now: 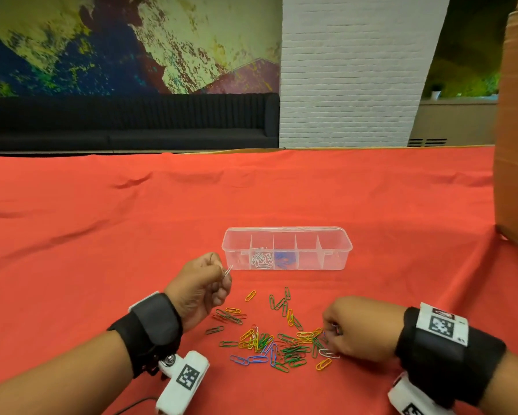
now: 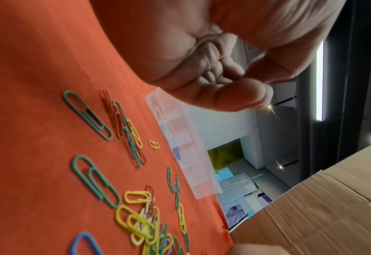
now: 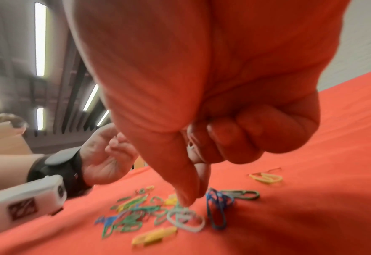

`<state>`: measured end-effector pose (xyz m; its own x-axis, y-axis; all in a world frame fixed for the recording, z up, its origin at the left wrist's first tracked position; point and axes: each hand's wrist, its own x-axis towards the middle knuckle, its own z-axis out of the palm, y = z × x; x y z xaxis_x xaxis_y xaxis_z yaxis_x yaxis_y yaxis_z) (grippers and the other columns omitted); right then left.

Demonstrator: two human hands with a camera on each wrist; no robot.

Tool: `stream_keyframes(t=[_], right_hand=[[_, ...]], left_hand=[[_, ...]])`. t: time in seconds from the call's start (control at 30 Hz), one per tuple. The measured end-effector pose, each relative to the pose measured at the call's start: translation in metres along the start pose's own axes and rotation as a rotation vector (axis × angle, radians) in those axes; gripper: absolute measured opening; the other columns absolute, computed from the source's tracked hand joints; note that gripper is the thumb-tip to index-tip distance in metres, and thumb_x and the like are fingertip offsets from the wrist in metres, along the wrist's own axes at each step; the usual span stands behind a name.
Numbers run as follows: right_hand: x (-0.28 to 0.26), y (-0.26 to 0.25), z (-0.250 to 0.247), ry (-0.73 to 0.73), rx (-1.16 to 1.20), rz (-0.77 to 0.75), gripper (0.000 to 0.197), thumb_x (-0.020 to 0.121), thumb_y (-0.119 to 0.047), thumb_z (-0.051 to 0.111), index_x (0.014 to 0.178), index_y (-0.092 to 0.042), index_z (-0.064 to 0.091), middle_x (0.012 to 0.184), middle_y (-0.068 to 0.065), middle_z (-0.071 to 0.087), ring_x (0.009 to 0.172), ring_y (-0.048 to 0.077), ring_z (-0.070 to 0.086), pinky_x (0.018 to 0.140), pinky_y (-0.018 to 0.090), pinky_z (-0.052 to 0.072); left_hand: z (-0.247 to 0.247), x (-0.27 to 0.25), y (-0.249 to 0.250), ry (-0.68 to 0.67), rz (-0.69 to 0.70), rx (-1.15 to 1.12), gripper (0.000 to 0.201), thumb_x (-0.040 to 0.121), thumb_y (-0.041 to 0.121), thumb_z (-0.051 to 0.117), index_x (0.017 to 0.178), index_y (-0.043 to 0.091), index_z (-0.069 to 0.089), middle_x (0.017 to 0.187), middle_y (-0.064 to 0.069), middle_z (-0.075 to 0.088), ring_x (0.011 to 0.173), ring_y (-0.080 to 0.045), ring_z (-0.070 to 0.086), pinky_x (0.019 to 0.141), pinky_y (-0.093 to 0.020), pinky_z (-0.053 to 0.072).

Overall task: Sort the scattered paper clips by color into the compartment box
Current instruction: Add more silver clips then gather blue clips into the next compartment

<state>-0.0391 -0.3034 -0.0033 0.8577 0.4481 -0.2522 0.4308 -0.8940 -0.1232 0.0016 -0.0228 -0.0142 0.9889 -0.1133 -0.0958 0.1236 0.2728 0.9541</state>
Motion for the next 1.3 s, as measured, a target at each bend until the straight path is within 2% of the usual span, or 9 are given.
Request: stream_keyframes(t=[0.17, 0.37, 0.5, 0.6, 0.7, 0.83, 0.97, 1.1, 1.3], right_hand=[[0.001, 0.004, -0.009, -0.005, 0.108, 0.030, 0.010, 0.080, -0.025, 0.064, 0.089, -0.026, 0.062, 0.071, -0.008, 0.053, 0.060, 0.004, 0.046, 0.050, 0.016, 0.028], [-0.004, 0.000, 0.000, -0.036, 0.050, -0.035, 0.014, 0.076, -0.033, 0.065, 0.085, -0.024, 0.063, 0.069, -0.012, 0.054, 0.067, 0.007, 0.050, 0.062, 0.027, 0.040], [-0.003, -0.001, 0.004, -0.027, -0.001, -0.022, 0.015, 0.080, -0.034, 0.059, 0.085, -0.021, 0.064, 0.071, -0.008, 0.058, 0.068, 0.014, 0.053, 0.065, 0.029, 0.044], [-0.001, 0.004, 0.004, -0.017, -0.029, -0.024, 0.014, 0.083, -0.031, 0.053, 0.083, -0.020, 0.060, 0.071, -0.007, 0.056, 0.069, 0.016, 0.051, 0.061, 0.026, 0.041], [0.001, 0.006, -0.007, -0.032, 0.159, -0.014, 0.014, 0.082, -0.031, 0.053, 0.070, -0.024, 0.051, 0.062, -0.009, 0.052, 0.060, 0.009, 0.046, 0.056, 0.024, 0.036], [0.003, 0.004, -0.018, -0.117, 1.074, 0.089, 0.003, 0.063, -0.021, 0.047, 0.064, -0.019, 0.044, 0.055, -0.001, 0.038, 0.046, 0.016, 0.035, 0.045, 0.026, 0.025], [0.010, 0.003, -0.017, -0.232, 1.614, 0.089, 0.012, 0.072, -0.013, 0.039, 0.075, -0.012, 0.051, 0.064, 0.009, 0.040, 0.053, 0.021, 0.042, 0.043, 0.025, 0.026], [0.025, -0.007, -0.014, -0.164, 1.728, 0.184, 0.015, 0.077, -0.007, 0.040, 0.077, -0.011, 0.054, 0.068, 0.011, 0.050, 0.057, 0.022, 0.053, 0.042, 0.024, 0.042], [0.029, -0.005, -0.008, -0.103, 1.638, 0.267, 0.009, 0.081, -0.010, 0.052, 0.074, -0.014, 0.054, 0.067, 0.007, 0.051, 0.051, 0.016, 0.044, 0.040, 0.023, 0.034]], left_hand=[[-0.006, 0.000, -0.003, -0.053, -0.111, 0.092, 0.032, 0.069, 0.000, 0.045, 0.093, 0.014, 0.059, 0.061, -0.006, 0.051, 0.045, -0.012, 0.042, 0.039, -0.018, 0.032], [-0.003, -0.008, -0.008, -0.200, -0.404, 0.457, 0.021, 0.061, 0.005, 0.040, 0.072, 0.017, 0.053, 0.057, -0.001, 0.048, 0.045, -0.013, 0.038, 0.043, -0.016, 0.026], [0.003, -0.009, -0.008, -0.461, -0.113, 1.204, 0.015, 0.067, 0.023, 0.059, 0.081, 0.020, 0.062, 0.063, 0.009, 0.057, 0.054, -0.008, 0.050, 0.058, -0.025, 0.040], [0.006, -0.010, -0.005, -0.471, 0.203, 1.687, 0.029, 0.074, 0.046, 0.065, 0.102, 0.038, 0.065, 0.085, 0.012, 0.068, 0.079, -0.007, 0.061, 0.070, -0.022, 0.046], [0.003, -0.012, -0.007, -0.540, 0.288, 1.751, 0.028, 0.078, 0.046, 0.063, 0.105, 0.039, 0.067, 0.102, 0.009, 0.071, 0.095, -0.013, 0.063, 0.080, -0.027, 0.050], [-0.007, -0.013, 0.003, -0.527, 0.214, 1.810, 0.023, 0.077, 0.044, 0.066, 0.098, 0.033, 0.068, 0.100, 0.009, 0.068, 0.093, -0.014, 0.062, 0.075, -0.025, 0.047], [-0.006, -0.011, 0.007, -0.502, 0.230, 1.771, 0.023, 0.082, 0.038, 0.058, 0.102, 0.036, 0.068, 0.094, 0.008, 0.070, 0.084, -0.014, 0.061, 0.071, -0.024, 0.045], [0.008, -0.010, 0.000, -0.604, 0.328, 1.754, 0.030, 0.084, 0.040, 0.057, 0.113, 0.042, 0.066, 0.105, 0.008, 0.071, 0.095, -0.014, 0.063, 0.076, -0.024, 0.046], [0.002, -0.012, 0.009, -0.674, 0.331, 1.807, 0.029, 0.077, 0.036, 0.054, 0.101, 0.035, 0.070, 0.093, 0.008, 0.069, 0.085, -0.015, 0.063, 0.074, -0.028, 0.052]])
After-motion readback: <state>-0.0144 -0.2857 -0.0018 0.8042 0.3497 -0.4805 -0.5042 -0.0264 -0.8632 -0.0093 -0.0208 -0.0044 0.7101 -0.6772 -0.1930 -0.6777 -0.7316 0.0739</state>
